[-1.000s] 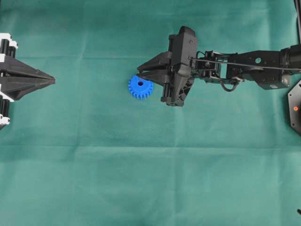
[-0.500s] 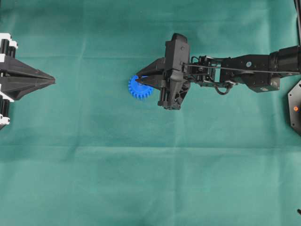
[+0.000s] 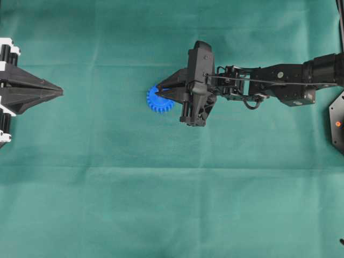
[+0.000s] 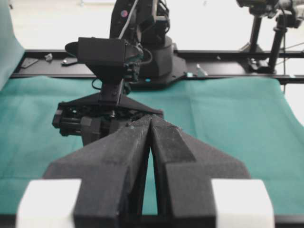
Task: Insert the shaft placed at a random location into the center hole of the small gear at another random location.
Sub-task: 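Lower the shaft with the right gripper into the gear's center hole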
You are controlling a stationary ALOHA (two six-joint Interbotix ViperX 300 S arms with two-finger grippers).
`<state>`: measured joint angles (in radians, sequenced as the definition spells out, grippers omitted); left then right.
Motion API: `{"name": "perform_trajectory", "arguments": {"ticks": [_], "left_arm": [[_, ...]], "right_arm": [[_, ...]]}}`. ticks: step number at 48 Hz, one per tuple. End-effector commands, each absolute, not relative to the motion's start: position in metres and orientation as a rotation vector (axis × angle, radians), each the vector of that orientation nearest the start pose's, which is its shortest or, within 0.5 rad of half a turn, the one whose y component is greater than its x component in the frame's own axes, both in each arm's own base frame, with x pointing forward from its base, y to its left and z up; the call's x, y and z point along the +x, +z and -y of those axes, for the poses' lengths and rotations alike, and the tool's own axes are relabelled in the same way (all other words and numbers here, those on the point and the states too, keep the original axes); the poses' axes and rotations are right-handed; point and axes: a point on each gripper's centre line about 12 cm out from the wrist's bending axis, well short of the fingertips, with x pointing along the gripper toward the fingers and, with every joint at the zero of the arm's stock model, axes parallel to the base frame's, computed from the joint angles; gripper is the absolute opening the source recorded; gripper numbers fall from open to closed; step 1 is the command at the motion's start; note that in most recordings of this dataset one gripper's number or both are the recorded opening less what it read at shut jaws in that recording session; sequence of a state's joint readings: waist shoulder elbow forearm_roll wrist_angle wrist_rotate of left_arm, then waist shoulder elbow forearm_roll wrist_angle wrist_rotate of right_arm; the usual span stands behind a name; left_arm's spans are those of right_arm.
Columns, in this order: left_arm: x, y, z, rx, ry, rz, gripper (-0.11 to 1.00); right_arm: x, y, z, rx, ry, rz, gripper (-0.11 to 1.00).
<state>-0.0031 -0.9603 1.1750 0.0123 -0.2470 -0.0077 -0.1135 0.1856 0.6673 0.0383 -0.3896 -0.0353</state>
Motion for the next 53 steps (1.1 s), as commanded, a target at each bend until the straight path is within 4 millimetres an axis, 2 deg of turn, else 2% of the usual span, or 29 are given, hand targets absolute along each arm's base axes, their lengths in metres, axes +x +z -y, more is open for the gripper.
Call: {"name": "perform_trajectory", "arguments": {"ticks": [1, 21, 53], "left_arm": [[0.202, 0.295, 0.001, 0.006, -0.007, 0.048, 0.00], [0.202, 0.295, 0.001, 0.006, -0.005, 0.049, 0.00], [0.202, 0.295, 0.001, 0.006, -0.005, 0.048, 0.00]], "right_arm": [[0.421, 0.144, 0.049, 0.020, -0.128, -0.414, 0.12], [0.422, 0.129, 0.050, 0.032, -0.136, -0.434, 0.12], [0.422, 0.122, 0.050, 0.035, -0.138, -0.447, 0.12]]}}
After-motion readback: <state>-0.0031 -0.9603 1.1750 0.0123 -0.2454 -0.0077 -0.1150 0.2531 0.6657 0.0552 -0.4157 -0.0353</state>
